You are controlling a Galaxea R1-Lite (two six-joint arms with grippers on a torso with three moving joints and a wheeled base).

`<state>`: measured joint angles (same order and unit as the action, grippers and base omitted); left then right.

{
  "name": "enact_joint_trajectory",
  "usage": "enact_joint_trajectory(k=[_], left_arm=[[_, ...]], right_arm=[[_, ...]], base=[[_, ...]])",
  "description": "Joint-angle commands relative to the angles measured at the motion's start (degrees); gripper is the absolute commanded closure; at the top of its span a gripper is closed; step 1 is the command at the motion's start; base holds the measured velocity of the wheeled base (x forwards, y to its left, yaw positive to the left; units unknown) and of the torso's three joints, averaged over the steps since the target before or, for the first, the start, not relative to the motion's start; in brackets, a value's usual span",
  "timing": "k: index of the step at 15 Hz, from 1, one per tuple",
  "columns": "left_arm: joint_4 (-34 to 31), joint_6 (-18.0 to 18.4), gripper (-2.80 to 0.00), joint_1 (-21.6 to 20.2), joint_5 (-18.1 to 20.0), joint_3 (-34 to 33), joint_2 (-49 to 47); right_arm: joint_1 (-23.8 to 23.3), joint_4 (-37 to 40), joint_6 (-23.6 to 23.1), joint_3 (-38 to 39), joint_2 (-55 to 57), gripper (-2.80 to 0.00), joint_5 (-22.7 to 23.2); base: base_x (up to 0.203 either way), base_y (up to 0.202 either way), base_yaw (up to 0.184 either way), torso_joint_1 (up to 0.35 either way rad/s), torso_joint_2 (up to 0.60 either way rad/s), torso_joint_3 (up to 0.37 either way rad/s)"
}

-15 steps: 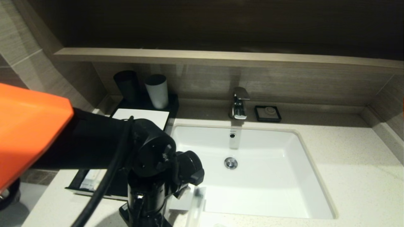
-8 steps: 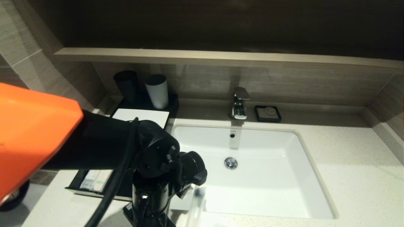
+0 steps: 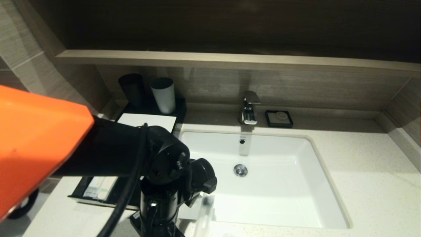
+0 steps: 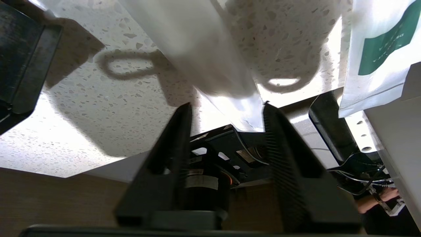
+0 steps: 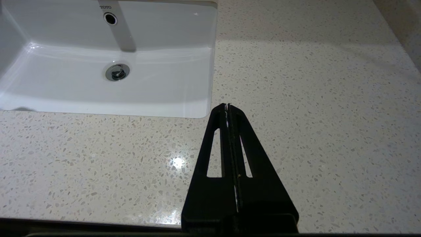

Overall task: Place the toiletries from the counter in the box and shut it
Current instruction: Pick up the bathroom toiletry

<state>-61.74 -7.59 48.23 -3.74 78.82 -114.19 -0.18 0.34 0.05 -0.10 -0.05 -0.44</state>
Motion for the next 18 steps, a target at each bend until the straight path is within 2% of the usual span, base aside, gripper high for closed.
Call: enact_joint_trajectory(k=[1,7,10,18], left_arm=[[-0.3,-0.1,-2.80,-0.1,0.0,0.2,-0.3],[0.8,-0.1,-2.80,0.0,-0.5,-0.3,-1.3],[6.4,-0.3,-2.80,-0.1,-0.4,-2.9,-0.5],[6.8,-1.5,-2.80,-0.1,-0.4,-3.0,-0.4]], right_arm=[[0.0,0.0,0.0,0.0,0.0,0.00,0.0],[0.0,0.0,0.0,0.0,0.0,0.00,0.0],[0.0,0.0,0.0,0.0,0.0,0.00,0.0],[0.0,0.0,0.0,0.0,0.0,0.00,0.0]], base=[[0.000,0.000,0.000,0.000,0.00,0.000],[0.000,0.000,0.000,0.000,0.00,0.000],[0.000,0.000,0.000,0.000,0.00,0.000],[0.000,0.000,0.000,0.000,0.00,0.000]])
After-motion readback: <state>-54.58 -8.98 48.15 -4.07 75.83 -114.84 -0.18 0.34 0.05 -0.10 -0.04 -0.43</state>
